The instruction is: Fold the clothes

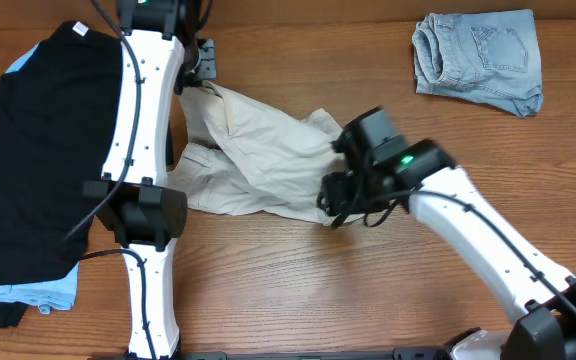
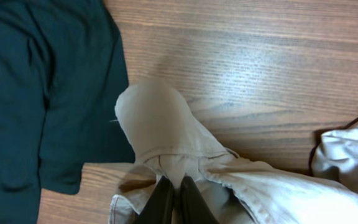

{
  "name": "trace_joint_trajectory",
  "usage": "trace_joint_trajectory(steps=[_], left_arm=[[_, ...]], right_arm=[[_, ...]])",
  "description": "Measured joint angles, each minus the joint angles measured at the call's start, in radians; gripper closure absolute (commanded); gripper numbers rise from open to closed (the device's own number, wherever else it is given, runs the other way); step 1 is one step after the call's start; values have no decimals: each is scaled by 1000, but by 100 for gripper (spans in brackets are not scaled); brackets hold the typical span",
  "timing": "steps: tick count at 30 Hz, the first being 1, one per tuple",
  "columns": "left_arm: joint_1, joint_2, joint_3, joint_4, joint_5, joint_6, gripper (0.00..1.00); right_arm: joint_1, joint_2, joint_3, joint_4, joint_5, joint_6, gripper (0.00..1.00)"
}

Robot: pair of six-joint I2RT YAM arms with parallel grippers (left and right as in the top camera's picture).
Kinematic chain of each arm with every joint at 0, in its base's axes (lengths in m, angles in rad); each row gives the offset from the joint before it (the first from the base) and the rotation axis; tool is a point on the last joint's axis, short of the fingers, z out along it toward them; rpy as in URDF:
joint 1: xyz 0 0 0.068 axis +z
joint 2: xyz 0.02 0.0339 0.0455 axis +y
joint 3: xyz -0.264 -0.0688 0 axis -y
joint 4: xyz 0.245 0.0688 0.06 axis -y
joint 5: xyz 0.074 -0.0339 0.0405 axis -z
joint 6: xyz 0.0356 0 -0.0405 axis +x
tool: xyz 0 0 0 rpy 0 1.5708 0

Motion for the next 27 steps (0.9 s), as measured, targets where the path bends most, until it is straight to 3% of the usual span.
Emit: trace_joint_trajectory(steps=[9, 16, 24, 27], left_arm=[[1, 0, 0, 36, 21, 4, 96], [1, 0, 0, 58, 26, 24, 96], [1, 0, 0, 64, 27, 26, 96], [2, 0, 0, 64, 27, 27, 96]], right_arm=[[44, 136, -74, 129, 195, 5, 41], [45, 239, -80, 163, 207, -34, 39], [53, 243, -83, 174, 188, -61, 38], [69, 243, -90, 177, 185, -68, 34]])
